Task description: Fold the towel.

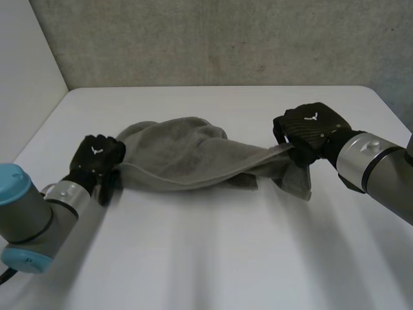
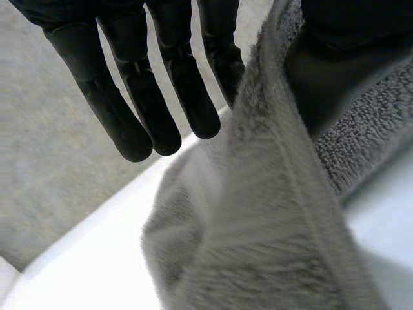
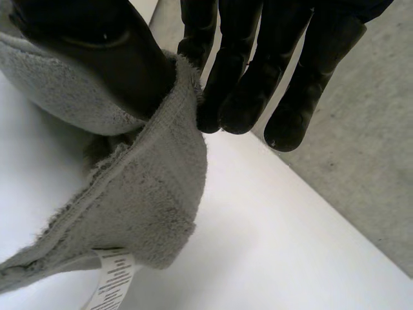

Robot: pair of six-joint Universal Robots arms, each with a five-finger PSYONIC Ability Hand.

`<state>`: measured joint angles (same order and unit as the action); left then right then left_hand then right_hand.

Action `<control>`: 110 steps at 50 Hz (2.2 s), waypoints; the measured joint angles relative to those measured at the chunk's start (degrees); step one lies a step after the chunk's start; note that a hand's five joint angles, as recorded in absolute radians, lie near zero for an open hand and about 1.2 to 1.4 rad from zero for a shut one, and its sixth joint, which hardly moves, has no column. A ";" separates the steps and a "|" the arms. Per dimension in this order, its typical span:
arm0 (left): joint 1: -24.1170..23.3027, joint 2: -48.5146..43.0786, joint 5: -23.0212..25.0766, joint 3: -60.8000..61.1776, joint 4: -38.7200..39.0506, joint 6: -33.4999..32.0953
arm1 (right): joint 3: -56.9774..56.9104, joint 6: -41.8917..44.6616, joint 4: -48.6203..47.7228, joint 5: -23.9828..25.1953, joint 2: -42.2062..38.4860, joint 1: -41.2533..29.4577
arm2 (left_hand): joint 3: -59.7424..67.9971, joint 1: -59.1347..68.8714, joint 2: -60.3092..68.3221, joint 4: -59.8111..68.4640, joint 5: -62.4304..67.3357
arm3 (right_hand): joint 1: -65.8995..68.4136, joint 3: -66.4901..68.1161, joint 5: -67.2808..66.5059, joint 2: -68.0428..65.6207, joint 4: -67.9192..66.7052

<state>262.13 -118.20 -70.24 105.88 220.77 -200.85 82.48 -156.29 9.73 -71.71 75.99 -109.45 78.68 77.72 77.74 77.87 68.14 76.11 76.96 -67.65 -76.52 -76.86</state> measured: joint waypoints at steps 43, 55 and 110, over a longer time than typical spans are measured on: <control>-0.15 -1.32 -6.03 -27.11 -23.83 2.91 | -44.37 25.67 16.33 -10.85 -23.39 -7.27 | 0.35 0.03 0.26 0.00 0.04 | 0.00 0.00 0.00 0.00 0.00; -5.36 -2.01 -11.96 -56.47 -6.19 10.90 | -48.65 22.93 -29.14 -16.82 -16.11 -8.21 | 0.48 0.07 0.30 0.01 0.05 | 0.01 0.00 0.00 0.00 0.00; 3.26 14.62 4.46 9.79 0.07 -4.81 | 9.36 25.42 -8.77 -4.43 -1.41 -2.73 | 0.59 0.07 0.27 0.01 0.28 | 0.06 0.00 -0.02 0.00 0.00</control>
<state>265.39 -103.58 -65.78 115.68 220.84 -205.67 91.84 -130.87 0.96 -76.14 74.58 -112.19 79.26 77.79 78.01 77.88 68.42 76.17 76.96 -67.66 -76.52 -76.87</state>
